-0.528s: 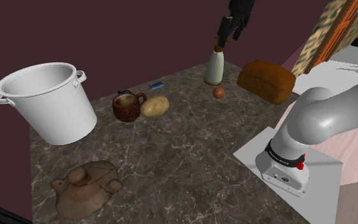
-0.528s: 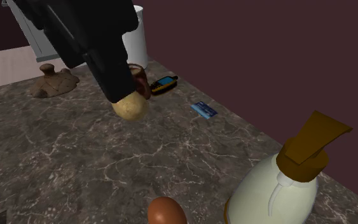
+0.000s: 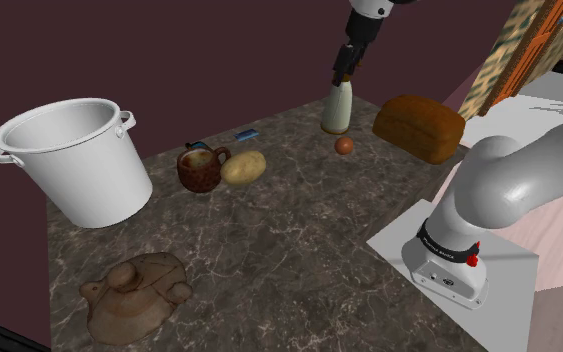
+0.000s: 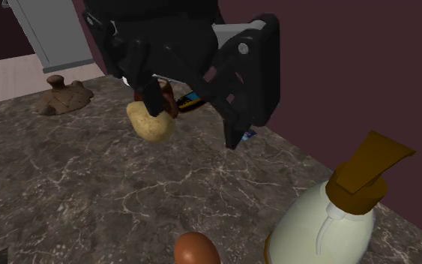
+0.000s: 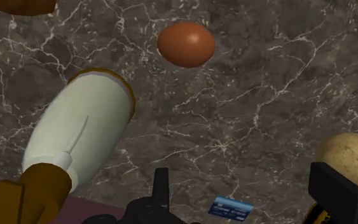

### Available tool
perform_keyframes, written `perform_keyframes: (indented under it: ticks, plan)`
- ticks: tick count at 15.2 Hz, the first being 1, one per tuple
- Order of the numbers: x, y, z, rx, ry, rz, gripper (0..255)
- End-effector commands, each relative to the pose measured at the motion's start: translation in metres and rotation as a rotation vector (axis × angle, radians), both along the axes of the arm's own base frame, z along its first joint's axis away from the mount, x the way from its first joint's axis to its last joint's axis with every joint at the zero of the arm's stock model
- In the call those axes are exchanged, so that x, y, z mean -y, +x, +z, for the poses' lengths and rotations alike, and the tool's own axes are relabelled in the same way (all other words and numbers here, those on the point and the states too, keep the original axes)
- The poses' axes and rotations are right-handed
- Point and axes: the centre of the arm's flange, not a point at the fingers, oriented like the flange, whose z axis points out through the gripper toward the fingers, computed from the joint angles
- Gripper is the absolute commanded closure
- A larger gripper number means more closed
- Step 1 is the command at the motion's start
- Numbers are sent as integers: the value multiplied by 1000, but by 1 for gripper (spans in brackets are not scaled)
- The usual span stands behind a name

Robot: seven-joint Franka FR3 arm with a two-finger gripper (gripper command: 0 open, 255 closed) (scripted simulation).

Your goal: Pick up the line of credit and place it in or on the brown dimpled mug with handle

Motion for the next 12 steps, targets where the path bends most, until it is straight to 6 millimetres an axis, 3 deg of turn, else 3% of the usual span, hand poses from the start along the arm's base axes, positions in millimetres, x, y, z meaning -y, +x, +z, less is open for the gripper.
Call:
perform_keyframes:
  ticks: [1,7,12]
  plan:
    - [9,17,-18,22,17,85,0]
    - [30,77,-68,76,73,324,0]
    - [34,130,-109,120,120,523,0]
